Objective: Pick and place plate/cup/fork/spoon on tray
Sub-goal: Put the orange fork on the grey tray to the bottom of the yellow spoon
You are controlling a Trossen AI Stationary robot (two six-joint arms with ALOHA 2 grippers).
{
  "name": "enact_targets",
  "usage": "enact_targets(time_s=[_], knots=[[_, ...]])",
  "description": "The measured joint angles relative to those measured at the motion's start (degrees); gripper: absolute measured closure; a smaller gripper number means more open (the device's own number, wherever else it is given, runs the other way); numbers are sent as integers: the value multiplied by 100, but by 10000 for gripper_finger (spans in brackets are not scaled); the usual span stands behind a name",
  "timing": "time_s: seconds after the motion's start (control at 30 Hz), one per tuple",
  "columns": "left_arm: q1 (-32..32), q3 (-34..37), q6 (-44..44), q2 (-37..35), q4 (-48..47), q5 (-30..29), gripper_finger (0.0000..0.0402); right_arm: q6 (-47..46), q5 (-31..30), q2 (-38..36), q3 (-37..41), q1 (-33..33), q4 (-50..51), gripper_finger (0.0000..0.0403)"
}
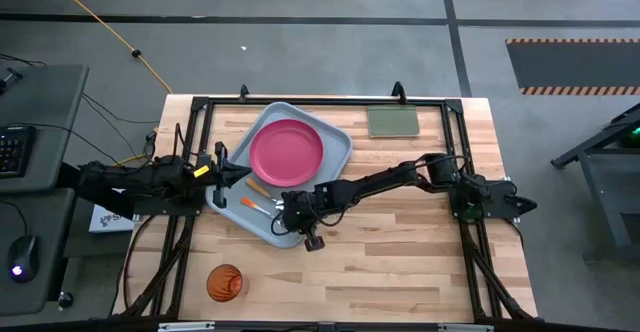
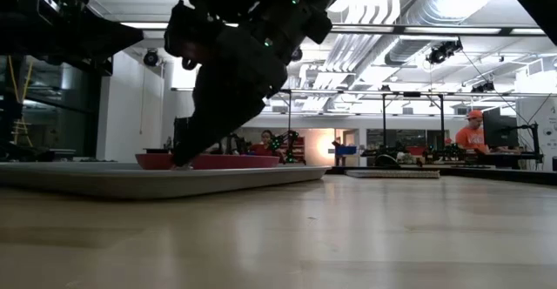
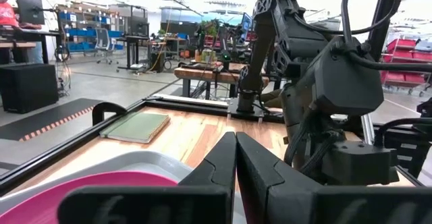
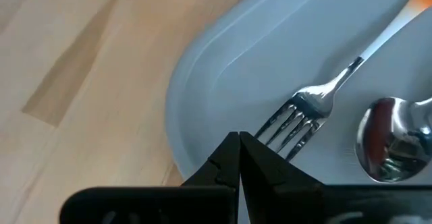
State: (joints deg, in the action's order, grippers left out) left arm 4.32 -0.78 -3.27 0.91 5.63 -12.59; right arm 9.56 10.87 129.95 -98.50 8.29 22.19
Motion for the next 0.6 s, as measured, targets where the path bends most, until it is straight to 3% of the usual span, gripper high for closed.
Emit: enact_targets(time_s=[0.6], knots=[[0, 0, -7, 0, 0, -1, 398, 423, -88, 84, 0, -33, -576, 403]])
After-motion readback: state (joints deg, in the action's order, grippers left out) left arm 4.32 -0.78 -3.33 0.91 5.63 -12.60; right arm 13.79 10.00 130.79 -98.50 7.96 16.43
